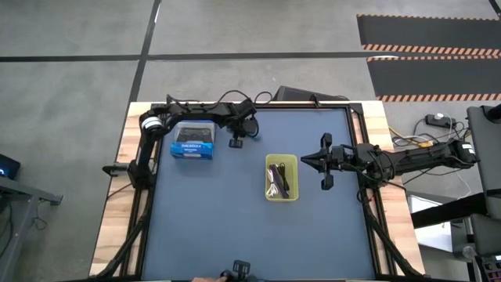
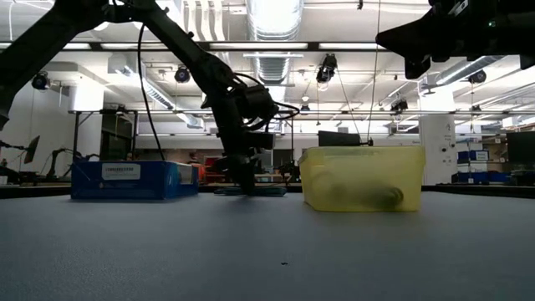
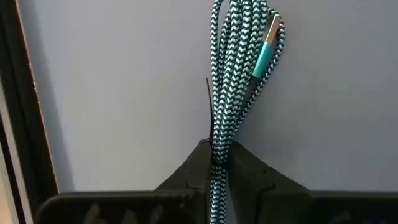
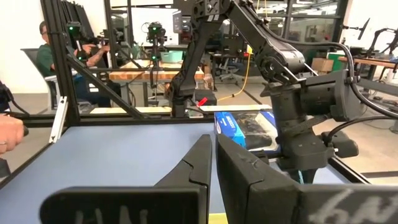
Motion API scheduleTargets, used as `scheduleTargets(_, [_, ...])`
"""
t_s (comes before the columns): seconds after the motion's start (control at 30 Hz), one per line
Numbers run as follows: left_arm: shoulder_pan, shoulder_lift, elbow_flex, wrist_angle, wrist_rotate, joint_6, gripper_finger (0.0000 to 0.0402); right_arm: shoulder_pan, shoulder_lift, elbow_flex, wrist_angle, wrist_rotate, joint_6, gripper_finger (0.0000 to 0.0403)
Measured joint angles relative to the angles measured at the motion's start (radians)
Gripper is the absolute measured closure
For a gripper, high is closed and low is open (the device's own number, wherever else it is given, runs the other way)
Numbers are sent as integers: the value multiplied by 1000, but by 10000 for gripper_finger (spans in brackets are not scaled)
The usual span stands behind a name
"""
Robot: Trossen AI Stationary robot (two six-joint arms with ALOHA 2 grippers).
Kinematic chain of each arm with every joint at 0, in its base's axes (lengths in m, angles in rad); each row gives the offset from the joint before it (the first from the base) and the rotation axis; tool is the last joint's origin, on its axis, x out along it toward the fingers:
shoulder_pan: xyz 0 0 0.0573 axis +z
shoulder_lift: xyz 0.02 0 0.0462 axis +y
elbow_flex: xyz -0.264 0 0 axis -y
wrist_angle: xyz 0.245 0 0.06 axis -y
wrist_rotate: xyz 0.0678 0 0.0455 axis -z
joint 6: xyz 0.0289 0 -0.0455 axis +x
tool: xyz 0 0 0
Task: Pick and place USB-C Cables
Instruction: Put the black blue charger cable into the yellow bin
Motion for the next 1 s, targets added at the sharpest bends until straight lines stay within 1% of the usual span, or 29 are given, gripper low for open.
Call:
scheduleTargets(0.1, [-10,-4,-2,16,-30,-59,386,0,0,0,0,0,0,390])
scheduleTargets(0.23, [-43,-53,-4,22,-131,-110,388,0,0,0,0,0,11,390])
scheduleTargets(0.3, [-64,-102,-4,32,-163,-137,389,0,0,0,0,0,19,390])
scheduleTargets(0.43, [-104,-214,-11,78,-165,-228,389,0,0,0,1,0,19,390])
scheduleTargets(0.57, [-153,-360,-44,161,-168,-321,389,0,0,0,1,0,20,390])
scheduleTargets(0.67, [-211,-474,-103,268,-167,-396,389,0,5,0,0,0,28,390])
scheduleTargets(0.83, [-344,-647,-266,482,-165,-537,389,0,24,0,0,0,38,390])
scheduleTargets(0.93, [-435,-723,-375,626,-164,-599,388,0,41,0,1,0,53,390])
scheduleTargets(1.0, [-490,-752,-447,737,-164,-631,387,0,53,0,0,0,53,390])
